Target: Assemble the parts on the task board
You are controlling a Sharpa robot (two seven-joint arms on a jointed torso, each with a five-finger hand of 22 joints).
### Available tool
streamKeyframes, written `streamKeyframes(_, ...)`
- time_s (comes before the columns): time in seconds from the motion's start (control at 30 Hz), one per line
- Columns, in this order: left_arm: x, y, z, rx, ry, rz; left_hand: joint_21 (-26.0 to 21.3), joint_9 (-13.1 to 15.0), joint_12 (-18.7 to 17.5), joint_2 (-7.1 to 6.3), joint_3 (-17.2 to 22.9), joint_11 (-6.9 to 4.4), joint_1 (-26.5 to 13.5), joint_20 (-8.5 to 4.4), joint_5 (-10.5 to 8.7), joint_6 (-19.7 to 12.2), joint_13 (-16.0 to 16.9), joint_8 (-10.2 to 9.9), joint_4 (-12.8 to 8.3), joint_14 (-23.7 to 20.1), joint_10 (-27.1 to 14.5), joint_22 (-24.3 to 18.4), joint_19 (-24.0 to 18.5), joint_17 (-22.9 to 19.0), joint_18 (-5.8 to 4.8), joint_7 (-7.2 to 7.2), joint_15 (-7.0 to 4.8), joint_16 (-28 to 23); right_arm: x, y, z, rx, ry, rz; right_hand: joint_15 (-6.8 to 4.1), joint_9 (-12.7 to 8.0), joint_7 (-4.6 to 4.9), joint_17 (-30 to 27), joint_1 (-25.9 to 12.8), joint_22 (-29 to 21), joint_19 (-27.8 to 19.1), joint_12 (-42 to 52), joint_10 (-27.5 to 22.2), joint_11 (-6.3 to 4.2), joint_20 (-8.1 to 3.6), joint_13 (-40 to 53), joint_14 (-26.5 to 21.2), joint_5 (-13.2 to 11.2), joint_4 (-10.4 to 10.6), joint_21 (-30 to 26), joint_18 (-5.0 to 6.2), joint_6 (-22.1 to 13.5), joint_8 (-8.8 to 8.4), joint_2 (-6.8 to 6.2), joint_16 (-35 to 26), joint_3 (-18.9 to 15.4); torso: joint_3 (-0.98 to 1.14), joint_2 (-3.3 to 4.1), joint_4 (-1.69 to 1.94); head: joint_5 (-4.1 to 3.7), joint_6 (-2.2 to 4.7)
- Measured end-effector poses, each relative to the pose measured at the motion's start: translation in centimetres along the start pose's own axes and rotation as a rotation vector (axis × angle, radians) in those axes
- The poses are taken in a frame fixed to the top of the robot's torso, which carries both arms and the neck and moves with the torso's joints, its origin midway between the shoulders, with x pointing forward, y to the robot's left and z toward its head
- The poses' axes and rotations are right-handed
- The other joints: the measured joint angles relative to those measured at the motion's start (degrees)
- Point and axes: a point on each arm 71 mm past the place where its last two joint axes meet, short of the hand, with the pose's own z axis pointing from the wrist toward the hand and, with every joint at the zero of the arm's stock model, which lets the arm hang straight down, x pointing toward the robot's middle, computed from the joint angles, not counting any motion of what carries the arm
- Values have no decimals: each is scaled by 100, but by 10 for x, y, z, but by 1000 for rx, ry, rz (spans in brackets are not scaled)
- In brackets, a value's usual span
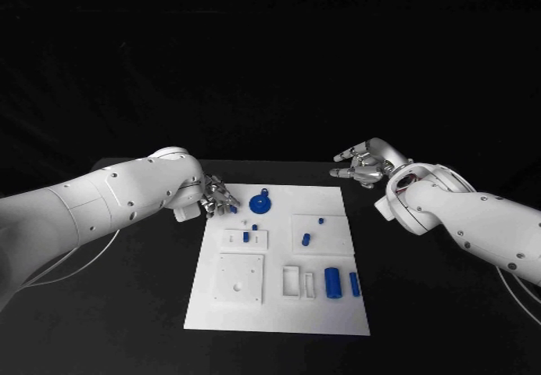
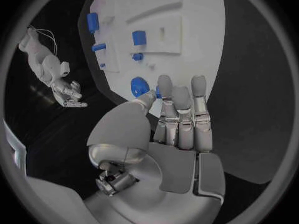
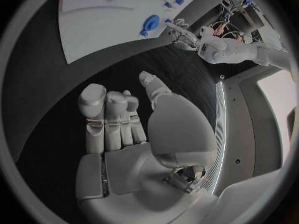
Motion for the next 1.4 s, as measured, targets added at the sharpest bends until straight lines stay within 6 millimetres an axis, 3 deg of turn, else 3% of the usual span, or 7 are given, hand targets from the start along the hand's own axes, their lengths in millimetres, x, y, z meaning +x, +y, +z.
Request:
streamKeyframes(0.6,26,13,-38,40,-7,-47,112,-155,-126,-143,164,-32,-83,-41,123,125,-15,-46,-164,178,239,4,41,112,0,120,-53,-1,-3,-4,-1,11,-3,5,0,0,-1,0,0,0,0,0,0,0,0,1,0,22,0,0,0,1,0,0,0,0,3,-74,72,49,-73)
streamKeyframes(0.9,43,12,-49,55,-18,-18,155,-210,-199,-215,193,-40,-26,-62,156,167,-21,-90,-160,247,366,3,62,150,0,143,-61,-1,-1,-6,-1,17,0,10,0,0,-1,0,-31,0,0,0,0,0,0,2,0,66,0,0,0,1,0,31,0,0,-4,-87,75,96,-96)
streamKeyframes(1.4,62,5,-53,81,-103,72,179,-249,-293,-316,329,-43,-45,-83,156,230,-21,-146,-153,351,432,2,84,212,0,161,-81,-97,0,-8,-2,22,4,13,0,0,-3,0,-30,4,0,0,0,0,0,2,0,66,0,0,-1,3,0,31,0,0,5,-77,62,133,-127)
